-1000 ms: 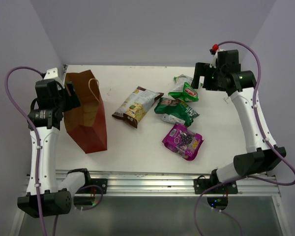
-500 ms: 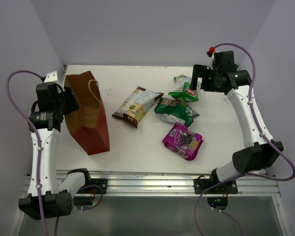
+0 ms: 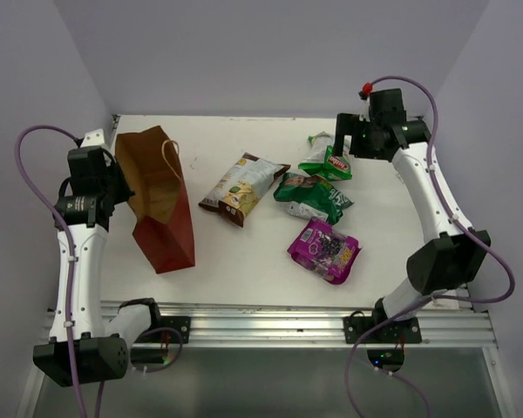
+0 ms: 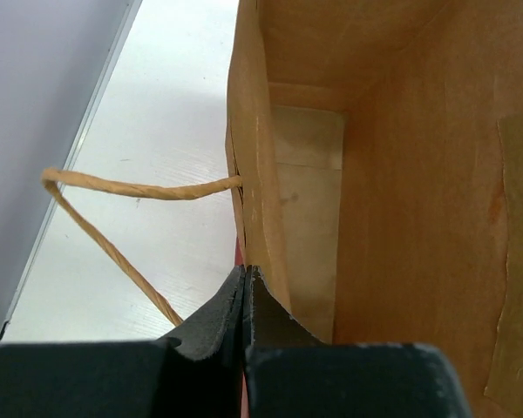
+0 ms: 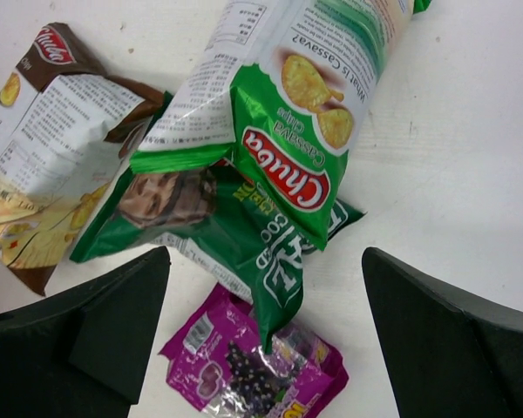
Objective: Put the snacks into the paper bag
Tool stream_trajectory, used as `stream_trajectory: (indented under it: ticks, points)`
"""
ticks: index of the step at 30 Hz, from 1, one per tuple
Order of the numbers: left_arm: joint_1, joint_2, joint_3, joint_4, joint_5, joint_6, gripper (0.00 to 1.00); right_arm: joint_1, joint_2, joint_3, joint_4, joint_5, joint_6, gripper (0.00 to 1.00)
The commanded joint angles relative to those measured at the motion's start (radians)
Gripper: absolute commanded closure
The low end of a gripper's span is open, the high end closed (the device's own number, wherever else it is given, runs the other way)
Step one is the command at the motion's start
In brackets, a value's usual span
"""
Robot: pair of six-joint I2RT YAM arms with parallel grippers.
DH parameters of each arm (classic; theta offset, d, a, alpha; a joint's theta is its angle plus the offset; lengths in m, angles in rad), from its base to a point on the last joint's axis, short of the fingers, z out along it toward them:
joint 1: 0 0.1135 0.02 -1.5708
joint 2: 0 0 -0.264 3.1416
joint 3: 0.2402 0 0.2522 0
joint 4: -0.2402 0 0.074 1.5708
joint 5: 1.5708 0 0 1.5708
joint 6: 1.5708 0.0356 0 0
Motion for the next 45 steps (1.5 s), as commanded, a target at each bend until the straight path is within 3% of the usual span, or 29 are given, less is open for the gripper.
stream_trajectory:
  ticks: [1,11,13,14,15,17,21,33,37,41,45]
  points:
    - [0.006,0.01,-0.021,0.012,0.006,0.011,1.0,0.005,0.078,0.018,0.104,0.04,-0.027,0.02]
    - [0.006,-0.005,-0.003,0.017,0.029,0.03,1.0,0.005,0.382,0.165,0.106,0.086,-0.047,0.01]
    - [0.006,-0.005,0.006,0.014,0.029,0.036,1.0,0.005,0.405,0.145,0.112,0.097,-0.05,0.06]
    - [0.008,-0.007,0.013,0.014,0.026,0.039,1.0,0.005,0.408,0.131,0.122,0.1,-0.052,0.14]
    - [0.006,-0.005,0.014,0.012,0.022,0.04,1.0,0.006,0.406,0.118,0.127,0.105,-0.058,0.48]
    - [0.005,-0.004,0.016,0.01,0.011,0.046,1.0,0.005,0.396,0.093,0.128,0.12,-0.058,1.0]
    - [-0.012,-0.002,0.017,0.003,-0.044,0.065,1.0,0.005,0.322,0.117,0.116,0.061,-0.067,1.0]
    - [-0.063,0.006,0.046,-0.002,-0.061,0.089,1.0,0.132,0.204,0.539,0.038,-0.217,0.04,1.0]
    - [-0.07,0.004,0.048,0.0,-0.054,0.092,1.0,0.177,0.227,0.678,0.159,-0.432,0.204,1.0]
    - [-0.072,0.001,0.051,0.0,-0.044,0.092,1.0,0.25,0.267,0.685,0.56,-0.706,0.498,1.0]
    - [-0.078,-0.002,0.059,-0.003,-0.035,0.092,1.0,0.402,0.369,0.752,0.857,-0.783,0.786,1.0]
